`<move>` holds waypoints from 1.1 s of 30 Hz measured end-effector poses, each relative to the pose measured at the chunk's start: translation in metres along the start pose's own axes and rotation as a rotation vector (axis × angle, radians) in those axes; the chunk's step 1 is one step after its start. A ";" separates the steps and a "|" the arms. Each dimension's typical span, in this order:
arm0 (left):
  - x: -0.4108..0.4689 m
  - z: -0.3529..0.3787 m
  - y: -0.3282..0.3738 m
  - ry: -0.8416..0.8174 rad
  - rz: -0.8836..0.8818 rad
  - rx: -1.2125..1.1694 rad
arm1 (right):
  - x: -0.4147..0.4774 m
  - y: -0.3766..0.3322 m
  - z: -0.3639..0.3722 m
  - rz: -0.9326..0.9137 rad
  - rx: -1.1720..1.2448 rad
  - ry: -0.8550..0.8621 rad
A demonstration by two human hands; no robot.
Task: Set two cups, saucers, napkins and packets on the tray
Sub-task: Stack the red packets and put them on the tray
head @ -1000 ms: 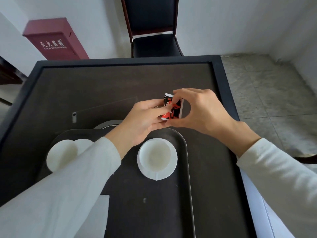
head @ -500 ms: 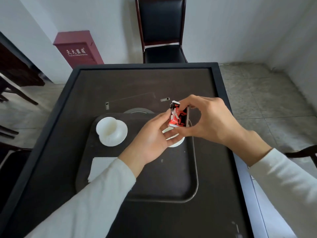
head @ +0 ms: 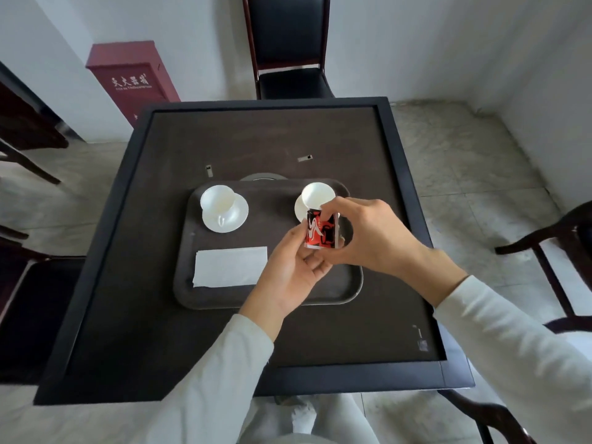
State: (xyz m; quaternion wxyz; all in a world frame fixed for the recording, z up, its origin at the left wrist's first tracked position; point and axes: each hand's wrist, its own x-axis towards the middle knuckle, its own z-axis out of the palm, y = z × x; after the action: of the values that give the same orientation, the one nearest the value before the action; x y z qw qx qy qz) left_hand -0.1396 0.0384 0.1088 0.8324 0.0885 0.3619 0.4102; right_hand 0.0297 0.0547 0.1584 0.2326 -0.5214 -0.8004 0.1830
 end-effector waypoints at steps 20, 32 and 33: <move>0.043 -0.057 -0.075 0.561 0.142 0.891 | -0.042 0.103 0.104 0.204 -0.081 -0.376; 0.078 -0.061 -0.108 0.543 0.066 0.990 | -0.052 0.139 0.141 0.216 -0.133 -0.441; 0.081 -0.062 -0.109 0.541 0.059 0.986 | -0.052 0.140 0.143 0.212 -0.135 -0.441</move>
State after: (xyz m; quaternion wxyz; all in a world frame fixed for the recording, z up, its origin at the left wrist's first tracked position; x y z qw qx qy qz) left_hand -0.0816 0.0186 -0.0271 0.5583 0.3689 0.7087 0.2235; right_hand 0.0723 0.0541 -0.0438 -0.0036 -0.5640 -0.7830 0.2621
